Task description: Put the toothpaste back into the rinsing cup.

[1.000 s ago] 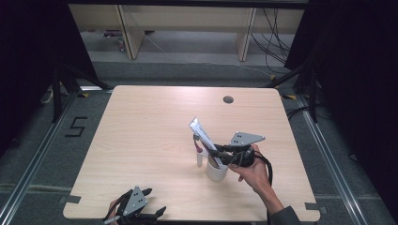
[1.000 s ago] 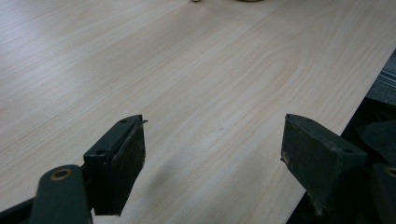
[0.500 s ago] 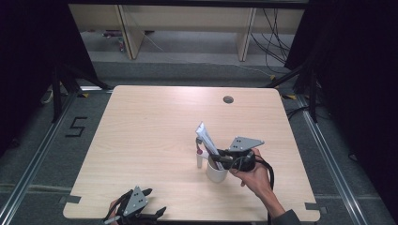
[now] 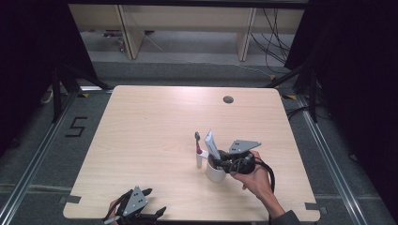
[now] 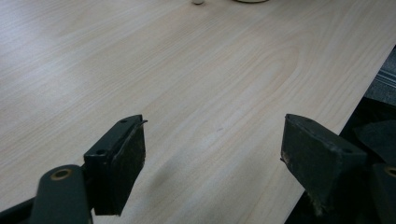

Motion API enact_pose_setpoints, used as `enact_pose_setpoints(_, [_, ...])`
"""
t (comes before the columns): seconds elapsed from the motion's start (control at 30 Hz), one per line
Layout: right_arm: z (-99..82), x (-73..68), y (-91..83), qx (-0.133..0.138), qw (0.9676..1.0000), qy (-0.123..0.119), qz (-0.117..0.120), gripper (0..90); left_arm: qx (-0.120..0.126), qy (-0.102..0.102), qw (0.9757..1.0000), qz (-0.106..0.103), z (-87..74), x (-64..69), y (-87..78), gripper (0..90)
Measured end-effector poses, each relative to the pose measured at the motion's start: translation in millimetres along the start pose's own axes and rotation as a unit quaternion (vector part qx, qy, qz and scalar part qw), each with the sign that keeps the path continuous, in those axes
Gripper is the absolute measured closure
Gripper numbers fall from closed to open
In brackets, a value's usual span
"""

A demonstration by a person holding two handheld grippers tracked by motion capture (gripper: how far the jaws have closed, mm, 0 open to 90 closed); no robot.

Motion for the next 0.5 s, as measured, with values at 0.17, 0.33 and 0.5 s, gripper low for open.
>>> enact_pose_setpoints(0.17, [4.7, 1.0, -4.9, 0.021, 0.9996, 0.016, 0.007, 72.3, -0.008, 0.005, 1.0, 0.001, -1.5, -0.5, -0.6, 21.5])
enact_pose_setpoints(0.33, [6.3, -0.1, -10.3, 0.025, 0.9995, 0.014, 0.013, 70.3, -0.005, -0.002, 1.0, -0.001, -1.0, 1.1, 0.7, 21.5])
enact_pose_setpoints(0.5, [7.0, 0.5, -11.4, 0.029, 0.9993, 0.022, 0.011, 65.2, -0.008, 0.004, 1.0, 0.001, -1.5, -0.4, -0.6, 21.4])
Point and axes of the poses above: each handheld gripper's, and its own axes: y roughly forward along the jaws, z roughly out of its top, x roughly to its right, the point moved 10 cm from there along y, roughly forward along the jaws, and after that the axes turned 3 degrees about -x, right-handed, at the moved point
